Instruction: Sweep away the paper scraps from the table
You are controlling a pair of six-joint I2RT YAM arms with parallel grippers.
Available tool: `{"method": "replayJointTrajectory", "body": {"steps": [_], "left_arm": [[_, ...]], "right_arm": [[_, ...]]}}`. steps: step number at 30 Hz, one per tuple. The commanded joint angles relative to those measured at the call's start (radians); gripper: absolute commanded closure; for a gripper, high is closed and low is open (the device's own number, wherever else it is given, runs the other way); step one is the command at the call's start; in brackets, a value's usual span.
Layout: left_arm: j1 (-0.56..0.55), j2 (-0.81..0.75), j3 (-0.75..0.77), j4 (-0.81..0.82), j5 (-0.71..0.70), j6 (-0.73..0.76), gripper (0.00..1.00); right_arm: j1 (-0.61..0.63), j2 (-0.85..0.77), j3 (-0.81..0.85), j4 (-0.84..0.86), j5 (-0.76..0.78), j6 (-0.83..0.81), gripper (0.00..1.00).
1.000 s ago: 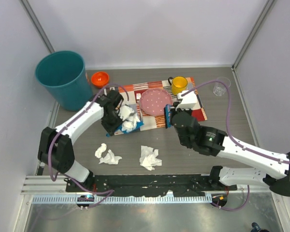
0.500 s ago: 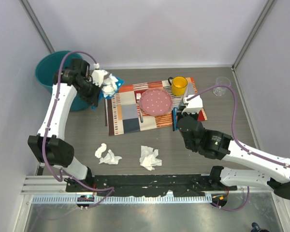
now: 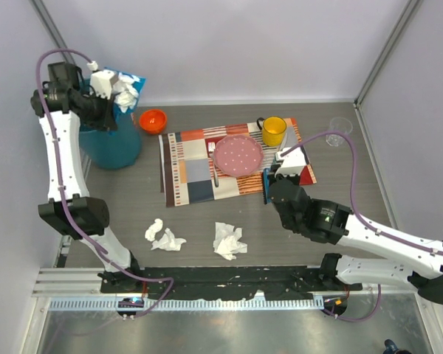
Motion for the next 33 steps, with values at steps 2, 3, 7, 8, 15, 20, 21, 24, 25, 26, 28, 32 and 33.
{"method": "replayJointTrajectory", "body": {"steps": [2, 3, 7, 8, 15, 20, 21, 24, 25, 26, 28, 32, 33], "left_arm": [[0.086, 0.004, 0.100, -0.114, 0.105, -0.035, 1.00], [0.098, 0.010, 0.115, -0.107, 0.103, -0.050, 1.00], [0.170, 0.062, 0.198, -0.055, 0.048, -0.125, 1.00], [0.187, 0.078, 0.221, -0.048, -0.023, -0.135, 1.00], [0.184, 0.015, 0.120, 0.194, -0.416, -0.109, 1.00], [0.156, -0.095, -0.088, 0.425, -0.714, 0.038, 1.00], [0.138, -0.114, -0.122, 0.517, -0.763, 0.068, 1.00], [0.098, -0.175, -0.260, 0.774, -0.949, 0.227, 1.00], [0.071, -0.187, -0.301, 0.853, -1.042, 0.293, 1.00], [0.052, -0.201, -0.391, 0.934, -1.076, 0.415, 1.00], [0.006, -0.230, -0.479, 1.193, -1.136, 0.557, 1.00], [-0.031, -0.230, -0.680, 1.637, -1.220, 0.897, 1.00], [-0.032, -0.220, -0.707, 1.712, -1.221, 1.015, 1.00]], "right_arm": [[0.000, 0.010, 0.004, 0.019, -0.004, 0.017, 0.99], [0.000, 0.011, 0.003, 0.017, -0.007, 0.019, 0.99], [0.000, 0.016, 0.000, 0.017, -0.018, 0.020, 0.99], [0.000, 0.019, -0.002, 0.019, -0.021, 0.020, 0.99], [0.000, 0.018, -0.011, 0.022, -0.033, 0.034, 0.99], [-0.001, 0.021, -0.022, 0.039, -0.050, 0.036, 0.99], [0.000, 0.021, -0.022, 0.040, -0.050, 0.034, 0.99], [0.000, 0.024, -0.022, 0.046, -0.053, 0.028, 0.99], [0.000, 0.025, -0.023, 0.048, -0.055, 0.028, 0.99], [0.000, 0.025, -0.022, 0.051, -0.056, 0.025, 0.99], [0.000, 0.025, -0.022, 0.056, -0.059, 0.022, 0.99], [0.002, 0.025, -0.017, 0.057, -0.073, 0.017, 0.99], [0.000, 0.025, -0.016, 0.057, -0.081, 0.016, 0.99]]}}
